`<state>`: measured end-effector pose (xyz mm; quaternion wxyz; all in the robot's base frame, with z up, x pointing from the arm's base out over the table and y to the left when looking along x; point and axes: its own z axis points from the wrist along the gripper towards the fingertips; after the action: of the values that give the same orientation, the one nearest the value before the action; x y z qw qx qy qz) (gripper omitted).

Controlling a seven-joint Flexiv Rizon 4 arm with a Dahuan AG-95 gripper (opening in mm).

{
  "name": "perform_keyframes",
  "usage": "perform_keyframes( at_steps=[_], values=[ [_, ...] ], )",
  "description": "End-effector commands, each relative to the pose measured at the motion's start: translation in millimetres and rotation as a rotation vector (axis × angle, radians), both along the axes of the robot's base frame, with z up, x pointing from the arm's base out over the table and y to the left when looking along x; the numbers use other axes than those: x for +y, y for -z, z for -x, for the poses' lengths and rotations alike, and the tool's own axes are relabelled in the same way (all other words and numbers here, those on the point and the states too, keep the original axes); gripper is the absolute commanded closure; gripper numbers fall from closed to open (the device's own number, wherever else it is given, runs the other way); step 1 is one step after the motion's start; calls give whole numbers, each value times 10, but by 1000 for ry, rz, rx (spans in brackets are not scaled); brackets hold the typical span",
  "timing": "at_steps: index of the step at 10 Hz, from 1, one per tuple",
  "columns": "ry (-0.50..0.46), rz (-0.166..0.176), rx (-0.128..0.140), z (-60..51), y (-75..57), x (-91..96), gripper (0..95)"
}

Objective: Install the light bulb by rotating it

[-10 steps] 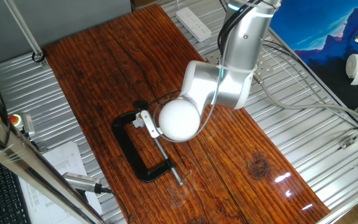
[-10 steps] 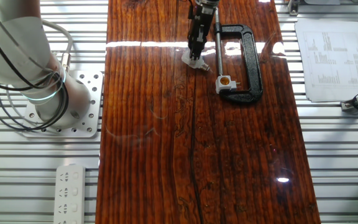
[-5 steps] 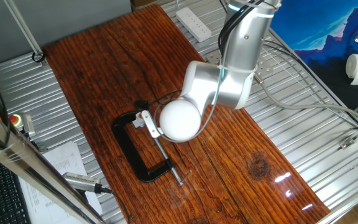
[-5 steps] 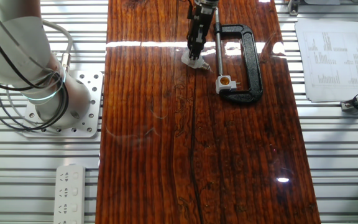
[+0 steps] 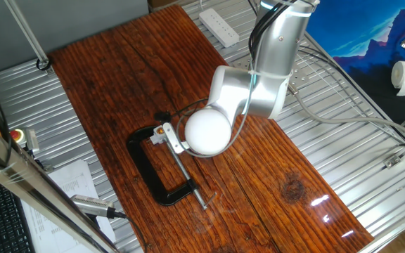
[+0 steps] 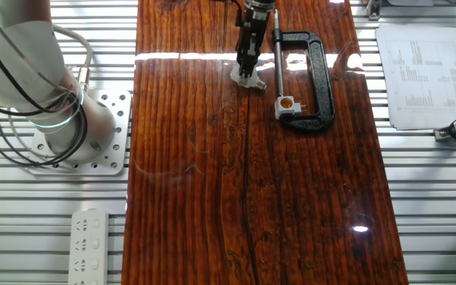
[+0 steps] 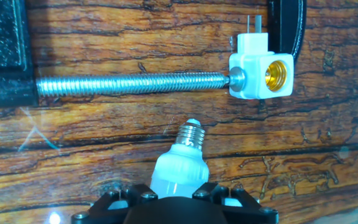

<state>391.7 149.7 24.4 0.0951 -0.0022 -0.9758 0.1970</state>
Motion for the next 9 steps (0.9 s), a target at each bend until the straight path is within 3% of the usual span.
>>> perform_keyframes(
  at_steps=[1,2,4,6,7,9],
  values=[
    [-1,-2,-2,-8,-5,2,570],
    [-3,-3,-2,-8,-15,2,760],
    [-9,-6,5,-11,-69,3,760],
    [-40,-26,22,-15,-226,6,760],
    [-56,-50,23,-14,-330,0,760],
    [-94,-140,35,-20,-568,-120,760]
  ],
)
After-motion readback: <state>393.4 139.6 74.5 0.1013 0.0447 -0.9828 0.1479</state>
